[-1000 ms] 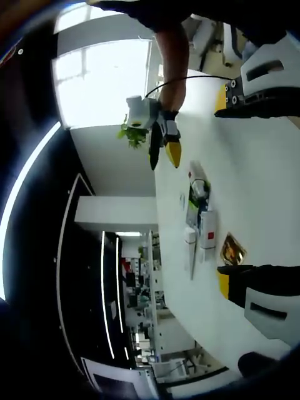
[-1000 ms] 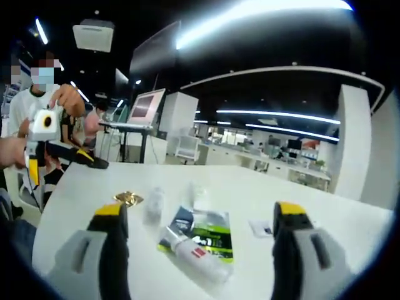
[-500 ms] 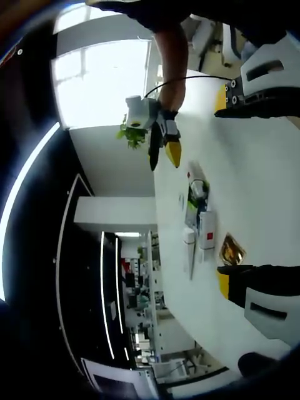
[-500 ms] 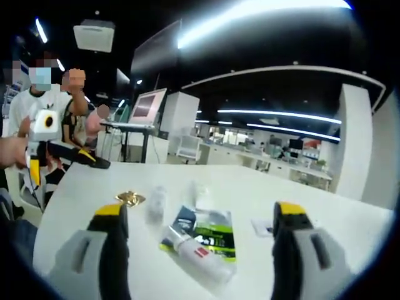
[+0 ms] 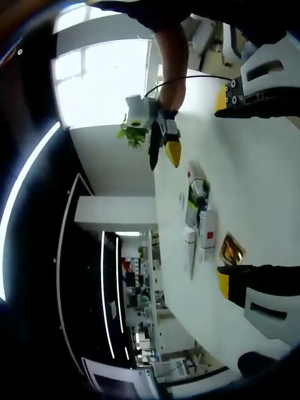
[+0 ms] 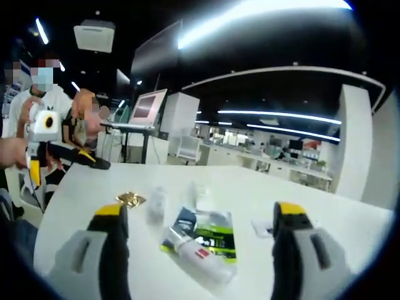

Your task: Arrange the skincare products in the storage area until every visible bottle or jar stands upright without overlapping.

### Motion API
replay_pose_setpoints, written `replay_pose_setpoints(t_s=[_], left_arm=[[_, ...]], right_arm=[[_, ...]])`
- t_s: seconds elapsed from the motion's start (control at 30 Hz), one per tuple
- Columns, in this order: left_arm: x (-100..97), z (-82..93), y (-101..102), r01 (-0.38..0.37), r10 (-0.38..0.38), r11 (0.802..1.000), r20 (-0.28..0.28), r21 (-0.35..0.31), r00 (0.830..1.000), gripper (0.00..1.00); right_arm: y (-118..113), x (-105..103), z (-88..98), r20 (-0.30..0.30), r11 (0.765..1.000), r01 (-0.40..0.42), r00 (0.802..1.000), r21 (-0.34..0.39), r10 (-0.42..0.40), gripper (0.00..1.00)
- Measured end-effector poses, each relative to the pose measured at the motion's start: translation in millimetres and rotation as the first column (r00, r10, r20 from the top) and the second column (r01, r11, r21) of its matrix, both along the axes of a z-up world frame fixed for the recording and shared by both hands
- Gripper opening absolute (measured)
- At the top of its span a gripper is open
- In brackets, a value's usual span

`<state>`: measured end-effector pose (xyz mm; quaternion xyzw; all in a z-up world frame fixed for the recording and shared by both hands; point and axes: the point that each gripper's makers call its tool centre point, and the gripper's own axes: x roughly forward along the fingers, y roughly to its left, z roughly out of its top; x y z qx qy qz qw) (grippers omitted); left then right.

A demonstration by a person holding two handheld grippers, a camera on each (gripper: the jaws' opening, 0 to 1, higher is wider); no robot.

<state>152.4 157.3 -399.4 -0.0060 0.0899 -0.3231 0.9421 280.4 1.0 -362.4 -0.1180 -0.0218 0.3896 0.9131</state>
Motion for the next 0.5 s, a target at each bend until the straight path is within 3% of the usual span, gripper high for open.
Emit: replay_pose_setpoints(t_s=[0.5], left_arm=[[3.5, -2.0, 6.1, -0.007, 0.007, 1.0, -0.001, -0.006, 1.0, 1.0]], right_arm=[[1.3, 3.6, -3.2, -0.007, 1.0, 0.001, 1.0, -0.014, -0.001, 0.97]])
